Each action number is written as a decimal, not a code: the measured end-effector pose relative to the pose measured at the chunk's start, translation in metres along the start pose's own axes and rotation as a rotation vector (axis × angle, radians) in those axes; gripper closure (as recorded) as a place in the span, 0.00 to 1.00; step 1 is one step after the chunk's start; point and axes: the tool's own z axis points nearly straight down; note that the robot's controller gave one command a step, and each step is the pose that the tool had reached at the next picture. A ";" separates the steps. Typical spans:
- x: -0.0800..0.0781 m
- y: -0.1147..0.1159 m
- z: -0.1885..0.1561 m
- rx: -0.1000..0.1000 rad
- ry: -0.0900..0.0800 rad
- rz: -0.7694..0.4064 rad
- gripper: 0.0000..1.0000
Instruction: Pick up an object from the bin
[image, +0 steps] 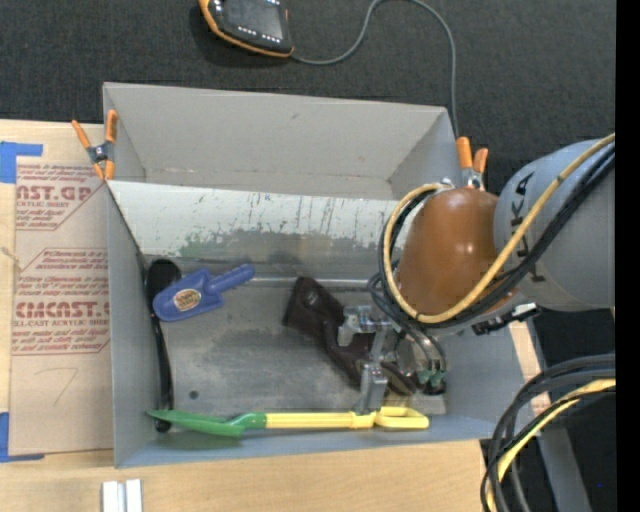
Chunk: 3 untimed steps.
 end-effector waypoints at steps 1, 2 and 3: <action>-0.002 0.000 -0.004 0.000 -0.008 0.001 0.00; -0.083 -0.015 0.078 -0.002 -0.004 0.244 0.00; -0.093 -0.004 0.075 -0.001 -0.011 0.184 0.00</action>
Offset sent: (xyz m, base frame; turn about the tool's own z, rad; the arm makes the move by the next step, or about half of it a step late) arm 0.0818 -0.0163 -0.0762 0.2447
